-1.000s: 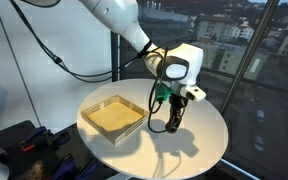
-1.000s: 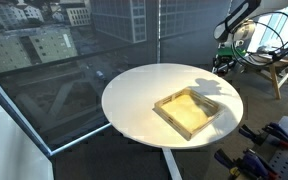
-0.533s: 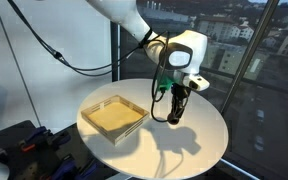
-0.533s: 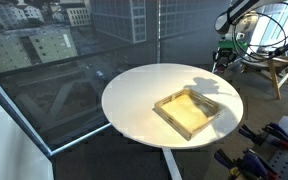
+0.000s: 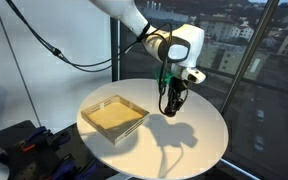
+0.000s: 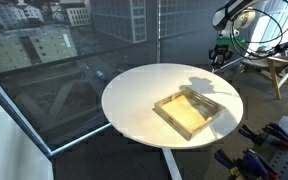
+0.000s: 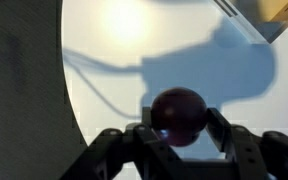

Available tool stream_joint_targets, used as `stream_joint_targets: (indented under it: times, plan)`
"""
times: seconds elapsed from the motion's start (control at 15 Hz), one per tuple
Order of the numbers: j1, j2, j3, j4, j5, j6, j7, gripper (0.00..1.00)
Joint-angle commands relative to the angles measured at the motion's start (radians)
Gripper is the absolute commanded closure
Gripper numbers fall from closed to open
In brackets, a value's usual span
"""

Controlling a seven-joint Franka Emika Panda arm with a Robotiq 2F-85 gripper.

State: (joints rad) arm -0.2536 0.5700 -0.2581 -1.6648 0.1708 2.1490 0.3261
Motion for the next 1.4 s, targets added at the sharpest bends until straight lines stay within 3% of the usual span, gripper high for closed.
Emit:
stream_joint_targets:
  times: [0.0,0.73,1.33]
  plan:
    - [-0.014,-0.023,0.031,0.005,0.0,-0.025,-0.07,0.67]
    - [0.01,-0.076,0.085,-0.048,-0.022,0.029,-0.239,0.67]
    - [0.052,-0.146,0.107,-0.136,-0.05,0.109,-0.304,0.67]
